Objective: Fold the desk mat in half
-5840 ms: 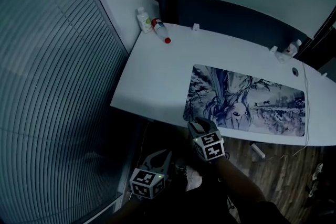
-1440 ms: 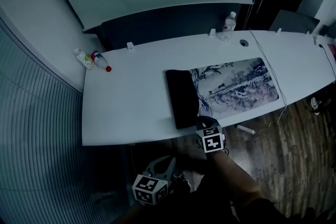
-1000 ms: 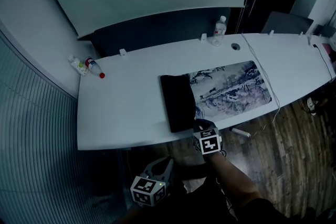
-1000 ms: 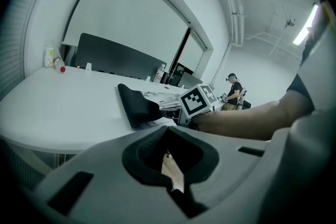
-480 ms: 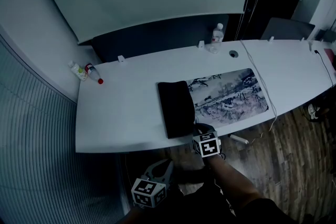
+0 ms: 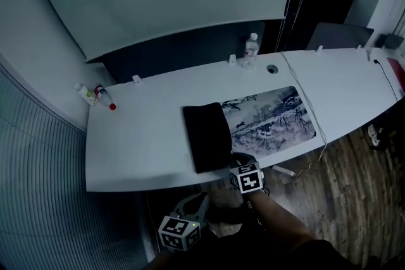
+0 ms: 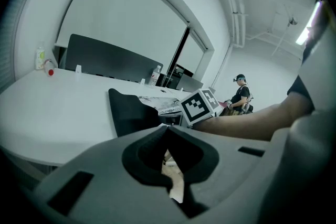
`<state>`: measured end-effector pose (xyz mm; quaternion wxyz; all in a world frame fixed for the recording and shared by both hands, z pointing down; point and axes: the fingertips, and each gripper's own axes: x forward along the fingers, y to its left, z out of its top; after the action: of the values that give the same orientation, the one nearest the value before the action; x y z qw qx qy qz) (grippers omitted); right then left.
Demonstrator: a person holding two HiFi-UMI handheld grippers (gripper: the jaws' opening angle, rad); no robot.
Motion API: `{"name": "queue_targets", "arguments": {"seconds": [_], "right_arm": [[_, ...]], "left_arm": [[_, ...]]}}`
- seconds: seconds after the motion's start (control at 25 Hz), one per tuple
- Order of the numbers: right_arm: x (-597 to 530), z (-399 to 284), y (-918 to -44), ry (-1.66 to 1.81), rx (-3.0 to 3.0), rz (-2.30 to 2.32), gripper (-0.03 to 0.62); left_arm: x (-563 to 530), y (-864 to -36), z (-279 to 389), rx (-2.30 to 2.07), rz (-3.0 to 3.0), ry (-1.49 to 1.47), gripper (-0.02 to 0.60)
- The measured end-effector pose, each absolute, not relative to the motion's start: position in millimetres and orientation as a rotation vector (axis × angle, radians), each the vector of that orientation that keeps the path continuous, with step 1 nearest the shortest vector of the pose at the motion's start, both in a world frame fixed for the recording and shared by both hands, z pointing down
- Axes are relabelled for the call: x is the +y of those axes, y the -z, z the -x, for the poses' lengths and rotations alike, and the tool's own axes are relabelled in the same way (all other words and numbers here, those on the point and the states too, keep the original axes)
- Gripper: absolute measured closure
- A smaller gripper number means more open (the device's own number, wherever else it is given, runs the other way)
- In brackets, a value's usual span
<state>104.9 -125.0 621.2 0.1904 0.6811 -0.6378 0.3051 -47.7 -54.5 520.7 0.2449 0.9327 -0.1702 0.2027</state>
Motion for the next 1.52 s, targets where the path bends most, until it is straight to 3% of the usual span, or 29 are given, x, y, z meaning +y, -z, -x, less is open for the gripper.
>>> {"name": "queue_targets", "arguments": {"seconds": [1.52], "right_arm": [[-77.1, -220.3, -628.8, -0.967, -1.698, -2.044, 0.553]], "left_arm": [[-43.4, -526.9, -72.5, -0.297, -2.567, -0.645, 0.575]]}}
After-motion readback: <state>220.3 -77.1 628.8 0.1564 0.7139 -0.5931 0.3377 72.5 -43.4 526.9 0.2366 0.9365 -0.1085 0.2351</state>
